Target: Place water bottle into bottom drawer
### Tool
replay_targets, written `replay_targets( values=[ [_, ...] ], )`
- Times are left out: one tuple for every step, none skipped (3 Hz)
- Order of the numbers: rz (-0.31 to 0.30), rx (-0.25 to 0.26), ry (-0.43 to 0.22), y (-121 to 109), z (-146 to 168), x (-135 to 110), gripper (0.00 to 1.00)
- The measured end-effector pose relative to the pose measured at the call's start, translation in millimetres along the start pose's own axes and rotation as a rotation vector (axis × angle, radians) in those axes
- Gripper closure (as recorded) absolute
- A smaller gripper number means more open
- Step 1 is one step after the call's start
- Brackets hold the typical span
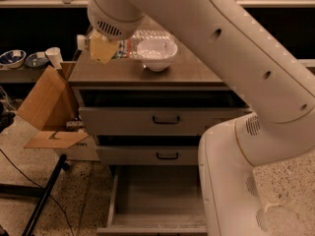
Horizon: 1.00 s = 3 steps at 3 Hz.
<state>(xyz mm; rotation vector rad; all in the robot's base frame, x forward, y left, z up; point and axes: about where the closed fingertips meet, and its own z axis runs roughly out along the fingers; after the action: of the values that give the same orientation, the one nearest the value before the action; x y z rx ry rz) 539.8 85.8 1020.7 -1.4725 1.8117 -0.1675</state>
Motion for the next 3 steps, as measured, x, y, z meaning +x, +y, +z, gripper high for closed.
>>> replay_targets(
  values=[
    [0.006, -0.069, 0.017, 14, 8, 10, 1.0],
    [0.004, -0.147, 0.041, 26, 38, 14, 1.0],
    [0.016, -0.2, 0.052, 33, 76, 16, 1.0]
  ],
)
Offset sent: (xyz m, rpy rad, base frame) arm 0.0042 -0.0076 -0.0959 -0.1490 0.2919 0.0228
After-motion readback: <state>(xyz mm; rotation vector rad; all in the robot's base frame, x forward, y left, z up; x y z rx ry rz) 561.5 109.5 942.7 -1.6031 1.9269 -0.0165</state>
